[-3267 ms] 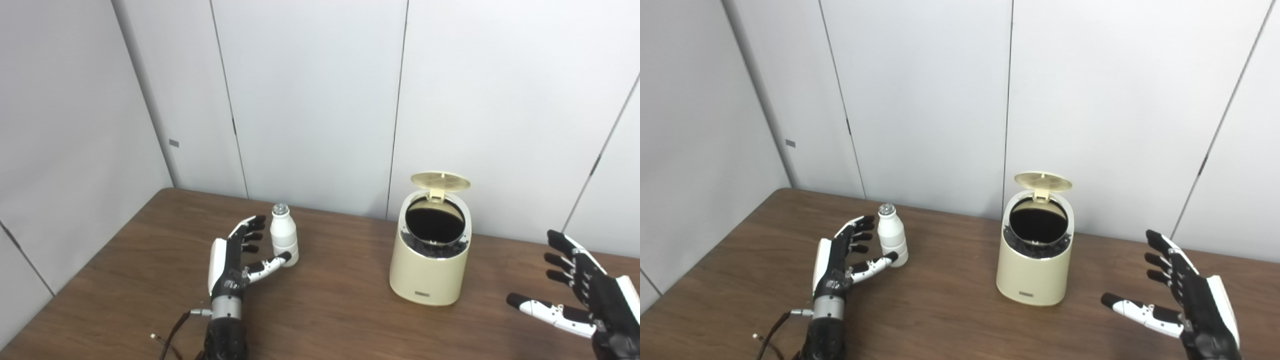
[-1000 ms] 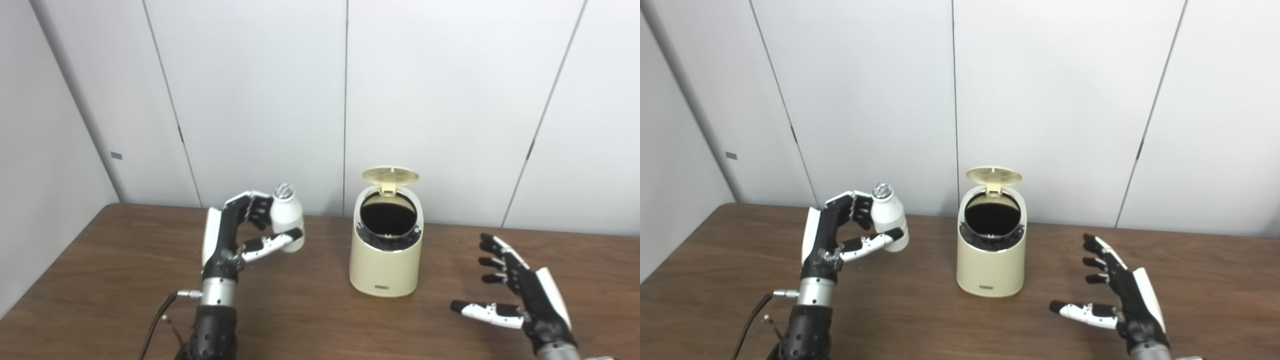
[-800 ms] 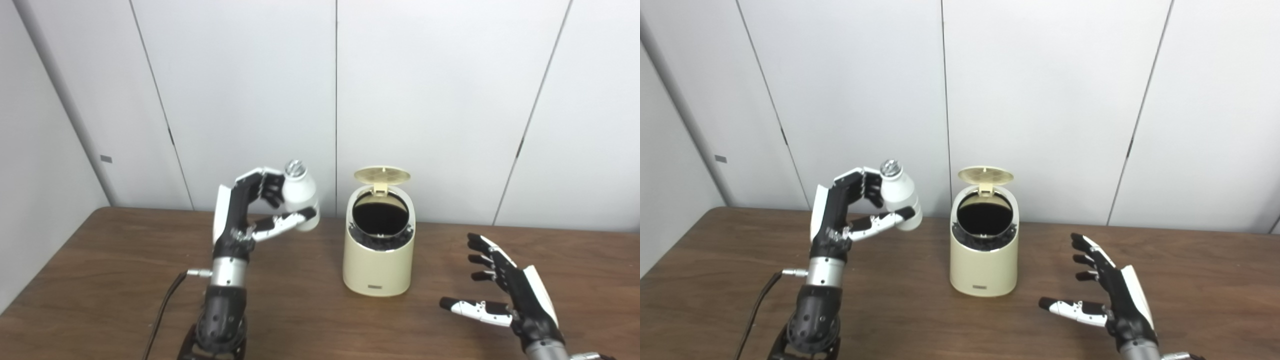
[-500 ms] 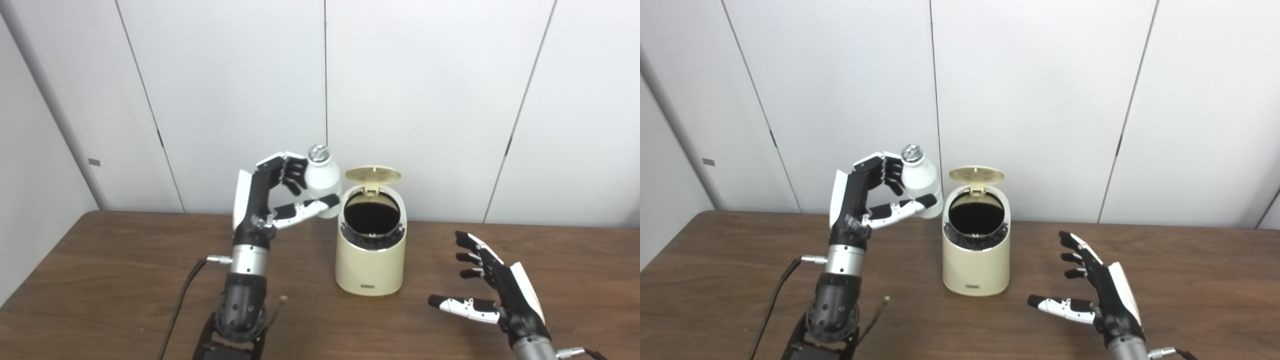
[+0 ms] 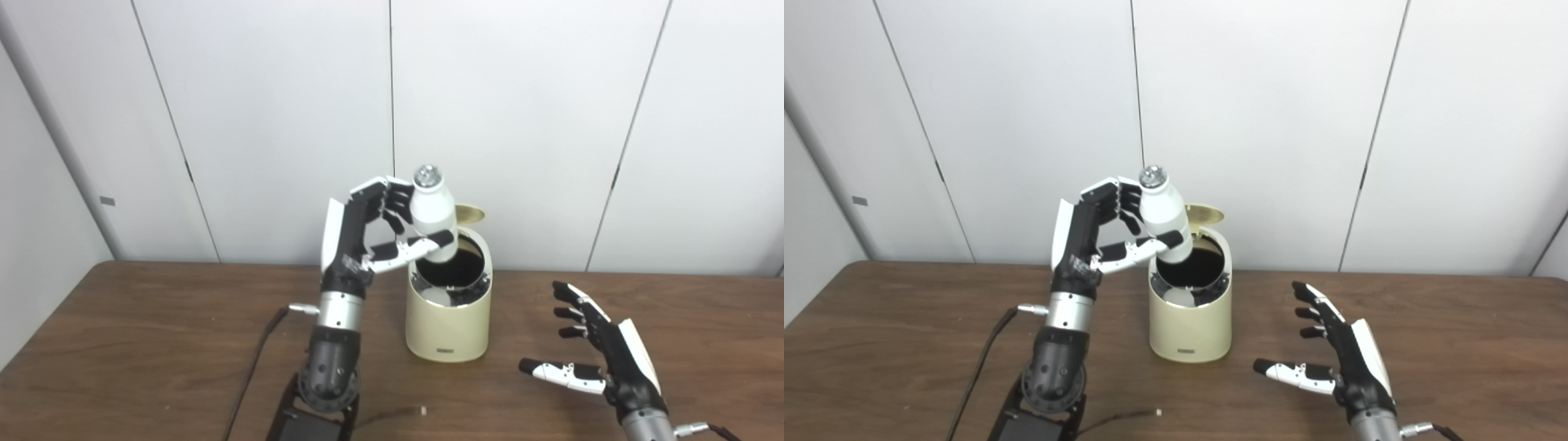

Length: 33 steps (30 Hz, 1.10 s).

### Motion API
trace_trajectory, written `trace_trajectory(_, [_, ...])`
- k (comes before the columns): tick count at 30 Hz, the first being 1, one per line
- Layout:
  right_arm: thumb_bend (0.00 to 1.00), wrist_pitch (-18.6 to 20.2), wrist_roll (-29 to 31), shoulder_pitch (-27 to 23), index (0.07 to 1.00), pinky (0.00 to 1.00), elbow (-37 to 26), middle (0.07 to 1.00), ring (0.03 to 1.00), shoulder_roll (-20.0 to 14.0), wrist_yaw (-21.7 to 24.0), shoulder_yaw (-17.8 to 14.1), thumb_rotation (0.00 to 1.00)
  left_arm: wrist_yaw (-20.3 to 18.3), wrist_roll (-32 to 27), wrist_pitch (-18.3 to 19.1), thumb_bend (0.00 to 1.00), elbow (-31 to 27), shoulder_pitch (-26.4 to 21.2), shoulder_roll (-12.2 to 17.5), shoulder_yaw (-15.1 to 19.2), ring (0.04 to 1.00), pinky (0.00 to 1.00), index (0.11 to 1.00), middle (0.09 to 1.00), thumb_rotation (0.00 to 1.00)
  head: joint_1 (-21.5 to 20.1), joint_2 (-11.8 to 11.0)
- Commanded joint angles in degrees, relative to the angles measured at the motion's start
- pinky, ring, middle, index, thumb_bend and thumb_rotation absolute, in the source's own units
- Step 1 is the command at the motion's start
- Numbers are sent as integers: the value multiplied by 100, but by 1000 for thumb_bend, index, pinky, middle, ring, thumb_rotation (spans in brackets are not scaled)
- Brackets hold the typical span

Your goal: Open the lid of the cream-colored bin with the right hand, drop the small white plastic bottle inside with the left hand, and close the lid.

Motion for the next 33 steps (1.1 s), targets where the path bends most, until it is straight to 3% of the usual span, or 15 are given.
trace_trajectory(1, [710,-198,-9,-154,860,669,-165,864,805,11,-100,-42,231,71,6,-407,507,37,-330,-31,-30,418,281,499,475,0,-1,10])
trace_trajectory(9, [719,-246,0,-153,858,668,-155,862,805,8,-113,-64,245,312,387,-904,507,659,-403,-55,-154,412,224,497,448,0,-31,26])
trace_trajectory(11, [720,-248,3,-156,858,667,-158,862,803,7,-113,-65,240,397,460,-1004,520,792,-427,-54,-172,323,200,488,418,0,-37,22])
trace_trajectory(15, [724,-313,6,-167,856,664,-115,861,804,5,-139,-62,244,698,591,-1082,523,1055,-487,-26,-279,265,153,483,399,0,-60,21])
trace_trajectory(23, [725,-313,-47,-167,855,662,-145,855,799,20,-192,-32,248,1677,648,-1087,528,1587,-716,282,-971,271,133,477,470,0,-114,13])
trace_trajectory(26, [721,-324,-57,-165,855,654,-144,854,796,16,-207,-31,247,1980,535,-1087,523,1746,-807,380,-1239,291,144,487,402,0,-132,9])
trace_trajectory(33, [717,-315,-33,-138,857,662,-176,860,802,10,-193,-40,248,2512,241,-1087,523,1980,-992,566,-1777,324,187,492,400,0,-155,19])
